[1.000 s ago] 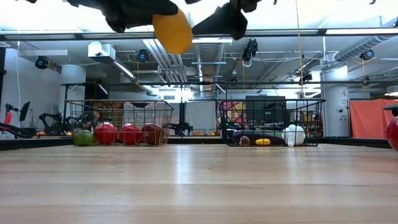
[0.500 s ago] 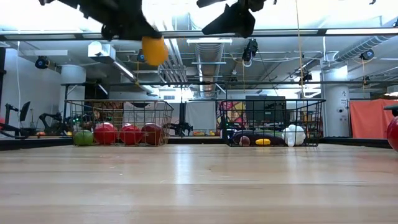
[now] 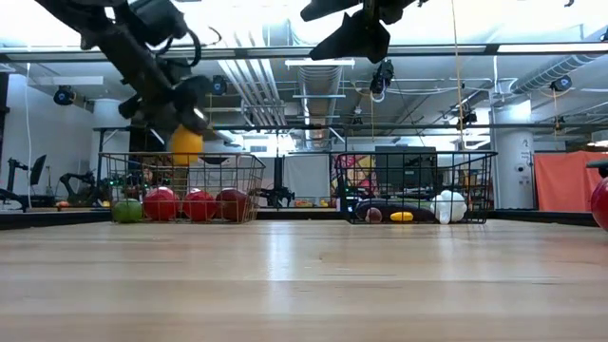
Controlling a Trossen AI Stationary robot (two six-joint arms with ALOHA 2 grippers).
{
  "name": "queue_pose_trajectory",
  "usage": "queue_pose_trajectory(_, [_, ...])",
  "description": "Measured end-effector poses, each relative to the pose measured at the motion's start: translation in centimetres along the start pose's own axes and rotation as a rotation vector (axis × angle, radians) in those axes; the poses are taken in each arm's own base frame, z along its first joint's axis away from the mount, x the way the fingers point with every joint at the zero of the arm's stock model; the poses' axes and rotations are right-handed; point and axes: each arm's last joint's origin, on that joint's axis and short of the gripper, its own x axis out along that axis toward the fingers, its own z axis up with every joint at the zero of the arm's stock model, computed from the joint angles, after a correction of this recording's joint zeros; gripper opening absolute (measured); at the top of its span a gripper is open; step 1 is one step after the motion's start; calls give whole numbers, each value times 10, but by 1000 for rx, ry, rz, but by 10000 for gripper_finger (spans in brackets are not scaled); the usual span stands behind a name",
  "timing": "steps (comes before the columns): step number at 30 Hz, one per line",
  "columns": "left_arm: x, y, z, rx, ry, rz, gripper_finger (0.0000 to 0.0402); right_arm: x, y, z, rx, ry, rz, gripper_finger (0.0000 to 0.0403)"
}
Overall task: Sort produce into baskets
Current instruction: Put the lemon into the left wire basket
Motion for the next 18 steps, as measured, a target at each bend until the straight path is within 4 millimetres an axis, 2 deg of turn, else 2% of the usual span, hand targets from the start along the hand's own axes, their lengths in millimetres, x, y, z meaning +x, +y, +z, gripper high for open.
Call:
queue_pose_trajectory(11, [11,11,-9,34,122,90,163,1,0,-1,-1,4,-1,322])
queue_pose_trajectory(18, [13,11,-10,42,129,100,197,1,0,-1,-1,4,-1,331])
